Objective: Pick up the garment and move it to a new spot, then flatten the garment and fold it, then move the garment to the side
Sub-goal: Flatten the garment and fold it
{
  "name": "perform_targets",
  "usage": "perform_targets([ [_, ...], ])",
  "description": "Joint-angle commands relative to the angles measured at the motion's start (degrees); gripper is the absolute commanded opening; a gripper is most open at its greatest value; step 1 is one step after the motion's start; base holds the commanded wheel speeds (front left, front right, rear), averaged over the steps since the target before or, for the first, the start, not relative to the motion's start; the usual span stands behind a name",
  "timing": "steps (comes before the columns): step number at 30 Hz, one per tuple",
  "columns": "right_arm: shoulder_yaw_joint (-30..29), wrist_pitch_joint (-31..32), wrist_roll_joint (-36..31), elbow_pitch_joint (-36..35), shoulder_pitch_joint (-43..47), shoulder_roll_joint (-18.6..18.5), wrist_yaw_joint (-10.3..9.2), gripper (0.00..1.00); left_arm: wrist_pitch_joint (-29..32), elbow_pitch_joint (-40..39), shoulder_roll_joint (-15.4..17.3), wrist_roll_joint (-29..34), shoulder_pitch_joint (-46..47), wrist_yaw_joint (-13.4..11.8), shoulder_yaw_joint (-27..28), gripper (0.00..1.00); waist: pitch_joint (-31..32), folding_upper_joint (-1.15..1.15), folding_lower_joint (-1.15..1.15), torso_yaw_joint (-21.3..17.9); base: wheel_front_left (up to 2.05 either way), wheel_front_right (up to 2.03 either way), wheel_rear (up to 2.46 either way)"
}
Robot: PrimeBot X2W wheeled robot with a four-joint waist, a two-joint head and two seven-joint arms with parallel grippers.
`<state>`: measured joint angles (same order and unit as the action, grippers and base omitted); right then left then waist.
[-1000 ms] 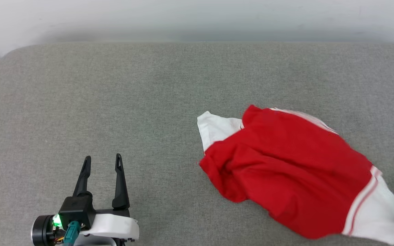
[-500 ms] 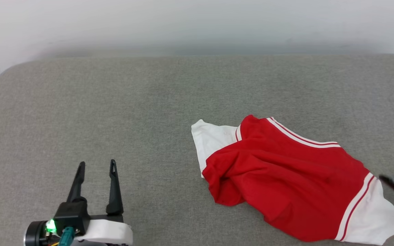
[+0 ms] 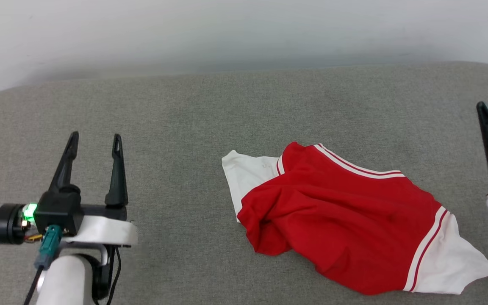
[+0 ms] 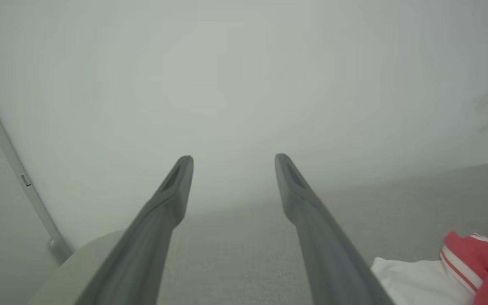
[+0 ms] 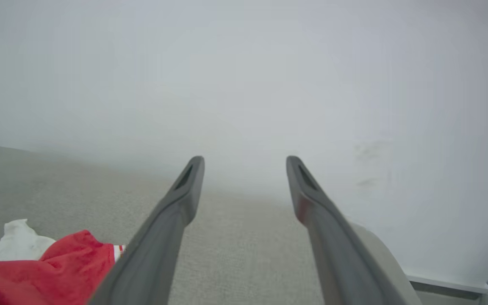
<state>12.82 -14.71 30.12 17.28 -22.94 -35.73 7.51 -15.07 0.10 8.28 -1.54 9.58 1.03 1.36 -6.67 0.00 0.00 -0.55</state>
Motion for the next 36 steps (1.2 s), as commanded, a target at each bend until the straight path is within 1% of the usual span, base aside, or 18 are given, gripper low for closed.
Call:
perform_targets([
  [1,-1.97,-0.32,-2.98,-1.95,2.5,2.45,-0.04,1.0,-0.15,0.3,0.46,0.29,1.63,0.46,-0.1,1.0,-0.25,0.0,0.0,-0.32,0.0,0.0,0.0],
  [4,-10.2,-0.43,-11.22,-10.57,7.33,10.2,-0.04,1.0,-0.15,2.86,2.16,0.92,5.69,1.87,-0.94,1.0,-0.94,0.0,0.0,-0.98,0.0,0.0,0.0],
  [7,-14.83,-0.44,-15.93,-18.25,12.41,16.86,-0.04,1.0,0.24,6.79,3.98,1.18,10.61,3.6,-2.55,1.0,-1.8,0.0,0.0,-1.39,0.0,0.0,0.0],
  [9,-16.22,-0.46,-18.04,-22.31,14.78,19.55,-0.04,1.0,1.49,8.94,5.15,0.79,14.78,4.65,-4.03,1.0,-2.48,0.0,0.0,-1.65,0.0,0.0,0.0],
  [13,-16.85,-0.47,-20.76,-27.49,18.72,23.15,-0.04,1.0,7.46,12.46,7.61,-0.93,22.83,6.03,-8.33,1.0,-3.95,0.0,0.0,-2.24,0.0,0.0,0.0],
  [15,-16.69,-0.48,-21.93,-29.38,19.75,23.85,-0.04,1.0,11.48,13.57,8.94,-2.67,27.21,6.33,-11.43,1.0,-4.77,0.0,0.0,-2.63,0.0,0.0,0.0],
  [16,-16.44,-0.48,-22.41,-30.38,19.73,24.36,-0.04,1.0,13.59,13.9,9.9,-4.23,29.35,6.29,-14.05,1.0,-5.21,0.0,0.0,-2.93,0.0,0.0,0.0],
  [21,-15.98,-0.48,-23.25,-32.07,19.53,25.68,-0.04,1.0,25.45,15.42,15.39,-15.64,39.07,6.32,-26.82,1.0,-7.37,0.0,0.0,-4.03,0.0,0.0,0.0],
  [26,-15.18,-0.49,-23.88,-32.73,18.11,26.46,-0.04,1.0,36.93,16.39,19.4,-26.84,47.77,6.33,-39.55,1.0,-9.8,0.0,0.0,-4.94,0.0,0.0,0.0],
  [28,-14.79,-0.49,-24.03,-32.82,17.63,26.74,-0.04,1.0,43.15,16.65,21.25,-32.0,50.4,6.34,-45.44,1.0,-10.79,0.0,0.0,-5.49,0.0,0.0,0.0],
  [30,-14.55,-0.49,-24.08,-32.68,16.84,26.78,-0.04,1.0,48.26,16.24,22.91,-36.77,53.47,6.34,-50.2,1.0,-11.87,0.0,0.0,-6.02,0.0,0.0,0.0],
  [33,-14.16,-0.49,-24.37,-32.72,15.7,27.02,-0.04,1.0,53.85,15.77,24.97,-42.25,56.76,6.34,-56.48,1.0,-13.62,0.0,0.0,-6.91,0.0,0.0,0.0],
  [36,-13.85,-0.49,-24.16,-32.8,14.17,27.36,-0.04,1.0,58.08,16.0,26.4,-46.34,59.74,6.35,-62.04,1.0,-15.44,0.0,0.0,-7.82,0.0,0.0,0.0],
])
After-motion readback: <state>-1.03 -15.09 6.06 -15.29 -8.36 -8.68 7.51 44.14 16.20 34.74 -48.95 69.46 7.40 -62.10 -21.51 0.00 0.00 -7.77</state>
